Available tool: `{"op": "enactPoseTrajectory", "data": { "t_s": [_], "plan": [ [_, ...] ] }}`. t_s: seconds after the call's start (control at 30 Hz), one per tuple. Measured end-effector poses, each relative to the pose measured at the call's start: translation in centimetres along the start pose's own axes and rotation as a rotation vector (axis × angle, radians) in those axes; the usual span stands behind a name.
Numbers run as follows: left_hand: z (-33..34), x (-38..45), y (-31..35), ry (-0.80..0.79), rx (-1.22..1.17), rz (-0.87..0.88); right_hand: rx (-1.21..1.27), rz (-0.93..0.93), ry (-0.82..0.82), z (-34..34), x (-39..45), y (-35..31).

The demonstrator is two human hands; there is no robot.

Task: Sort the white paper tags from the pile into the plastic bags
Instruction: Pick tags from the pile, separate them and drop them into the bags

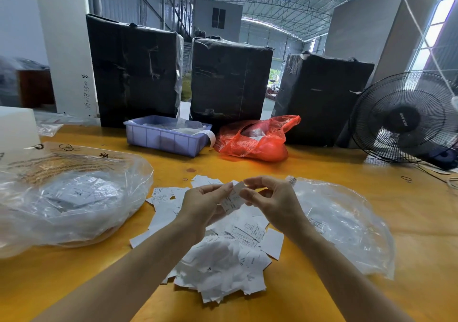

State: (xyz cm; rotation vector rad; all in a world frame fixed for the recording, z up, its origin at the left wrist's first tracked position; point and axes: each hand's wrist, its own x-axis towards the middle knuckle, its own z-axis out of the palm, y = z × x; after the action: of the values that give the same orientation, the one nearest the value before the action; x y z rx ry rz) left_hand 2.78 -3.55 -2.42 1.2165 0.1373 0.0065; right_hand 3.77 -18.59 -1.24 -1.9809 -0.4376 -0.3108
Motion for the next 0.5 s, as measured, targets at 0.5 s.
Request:
{"op": "enactPoseTrajectory", "data": {
  "t_s": [0.5],
  "plan": [
    [-0.20, 0.32, 0.26, -0.037, 0.050, -0.120, 0.273, 0.202, -0.099, 0.66, -0.32, 0.20]
  ]
}}
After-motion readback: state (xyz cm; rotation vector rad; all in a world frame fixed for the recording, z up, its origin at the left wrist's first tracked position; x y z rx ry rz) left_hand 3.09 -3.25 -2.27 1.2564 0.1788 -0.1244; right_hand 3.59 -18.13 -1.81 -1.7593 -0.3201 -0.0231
